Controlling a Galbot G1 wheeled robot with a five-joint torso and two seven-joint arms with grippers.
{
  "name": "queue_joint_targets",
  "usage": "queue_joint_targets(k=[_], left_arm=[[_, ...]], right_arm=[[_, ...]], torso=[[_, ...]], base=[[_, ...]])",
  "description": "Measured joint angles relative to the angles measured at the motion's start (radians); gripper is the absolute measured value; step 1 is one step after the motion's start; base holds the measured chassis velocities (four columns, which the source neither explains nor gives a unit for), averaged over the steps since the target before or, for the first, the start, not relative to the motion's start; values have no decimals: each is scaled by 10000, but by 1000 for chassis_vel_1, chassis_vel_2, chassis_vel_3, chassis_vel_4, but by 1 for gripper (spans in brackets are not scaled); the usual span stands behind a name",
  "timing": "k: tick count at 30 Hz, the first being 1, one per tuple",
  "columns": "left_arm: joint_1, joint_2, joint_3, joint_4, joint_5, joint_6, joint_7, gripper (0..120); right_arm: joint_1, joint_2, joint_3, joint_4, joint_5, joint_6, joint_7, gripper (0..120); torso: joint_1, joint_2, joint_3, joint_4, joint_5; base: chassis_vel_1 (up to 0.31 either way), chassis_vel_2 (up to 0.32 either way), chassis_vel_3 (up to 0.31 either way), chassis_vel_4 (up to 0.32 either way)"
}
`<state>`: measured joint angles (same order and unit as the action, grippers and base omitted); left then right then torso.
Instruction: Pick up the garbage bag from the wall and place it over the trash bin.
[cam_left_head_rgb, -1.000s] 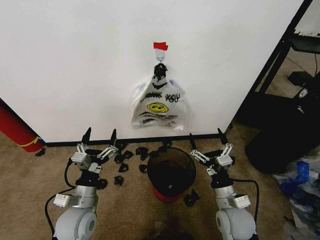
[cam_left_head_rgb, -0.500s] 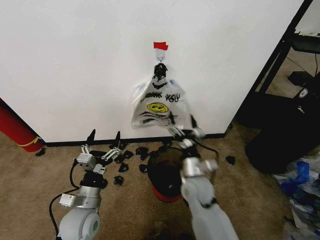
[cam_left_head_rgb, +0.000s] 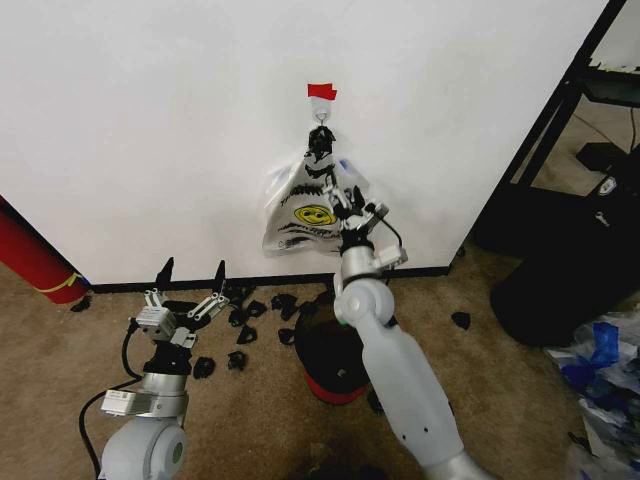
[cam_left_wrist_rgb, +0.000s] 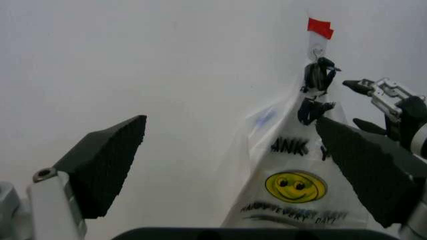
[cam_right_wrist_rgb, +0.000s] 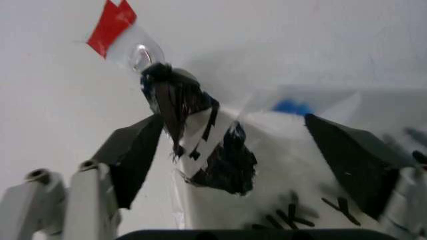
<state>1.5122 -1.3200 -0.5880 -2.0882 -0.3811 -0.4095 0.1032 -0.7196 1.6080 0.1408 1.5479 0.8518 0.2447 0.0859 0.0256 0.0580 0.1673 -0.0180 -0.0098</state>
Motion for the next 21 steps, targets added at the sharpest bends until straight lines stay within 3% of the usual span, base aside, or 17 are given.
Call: queue_joint_targets(k=[5,9,15,21], left_arm=[[-2,-23,120,6,93,-15,0,100],[-24,-23,183,25,158,-12,1,100],[-43,-28,225,134,261,-10,3,100],[-95,-69,296,205,424,13,4,100]], right_arm=[[108,0,-139,-277,274,-53,-7,65],[255,1,-349,-552,241,-57,-55,59],[548,12,-542,-933,233,36,-166,58],[749,10,-520,-1154,321,82,-255,68]], torso=[[0,0,0,-2,0],[0,0,0,-1,0],[0,0,0,0,0],[0,0,-1,0,0]], base=[[0,0,0,0],[0,0,0,0],[0,0,0,0],[0,0,0,0]])
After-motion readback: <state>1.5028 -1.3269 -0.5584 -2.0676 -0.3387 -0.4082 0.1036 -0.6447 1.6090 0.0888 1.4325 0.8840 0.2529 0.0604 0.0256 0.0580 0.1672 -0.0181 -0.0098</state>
